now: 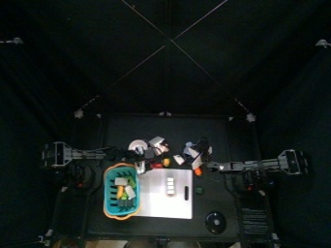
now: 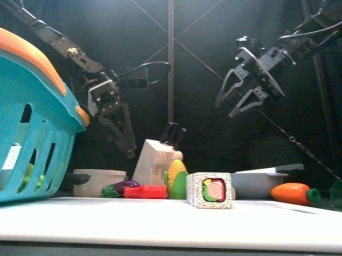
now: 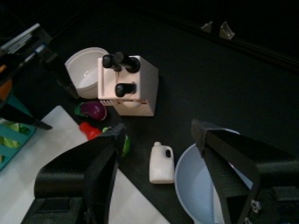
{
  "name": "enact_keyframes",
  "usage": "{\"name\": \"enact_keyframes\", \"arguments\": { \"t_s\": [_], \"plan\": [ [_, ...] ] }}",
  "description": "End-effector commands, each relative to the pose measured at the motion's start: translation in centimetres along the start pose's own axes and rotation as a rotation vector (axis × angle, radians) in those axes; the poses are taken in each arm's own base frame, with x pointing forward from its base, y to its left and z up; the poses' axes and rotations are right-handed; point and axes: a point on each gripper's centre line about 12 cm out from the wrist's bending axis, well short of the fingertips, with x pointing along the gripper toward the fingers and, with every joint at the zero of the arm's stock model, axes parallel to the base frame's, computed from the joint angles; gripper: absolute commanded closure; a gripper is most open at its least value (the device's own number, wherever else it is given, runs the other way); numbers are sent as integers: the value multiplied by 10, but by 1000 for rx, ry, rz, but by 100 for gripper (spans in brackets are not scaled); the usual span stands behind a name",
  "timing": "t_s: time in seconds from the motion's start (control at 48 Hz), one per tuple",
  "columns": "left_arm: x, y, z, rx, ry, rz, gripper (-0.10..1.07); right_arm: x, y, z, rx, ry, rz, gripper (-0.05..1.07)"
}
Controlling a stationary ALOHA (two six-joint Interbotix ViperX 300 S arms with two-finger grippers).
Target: Grab eggplant
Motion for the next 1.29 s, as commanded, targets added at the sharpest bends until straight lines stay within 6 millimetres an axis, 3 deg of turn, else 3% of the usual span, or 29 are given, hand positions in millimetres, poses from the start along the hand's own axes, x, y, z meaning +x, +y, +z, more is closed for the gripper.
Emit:
{"name": "enact_keyframes", "arguments": {
  "t_s": [0.0, 0.625, 1.271],
  "plan": [
    [1, 8, 7, 17, -11, 23, -3, -4, 2, 6, 8, -18, 13, 9],
    [27, 20, -8, 154, 87, 61, -3, -2, 0, 1, 4, -3, 4, 9],
    [34, 19, -13, 216, 147, 58, 3, -1, 0, 1, 5, -2, 3, 9]
  ]
}}
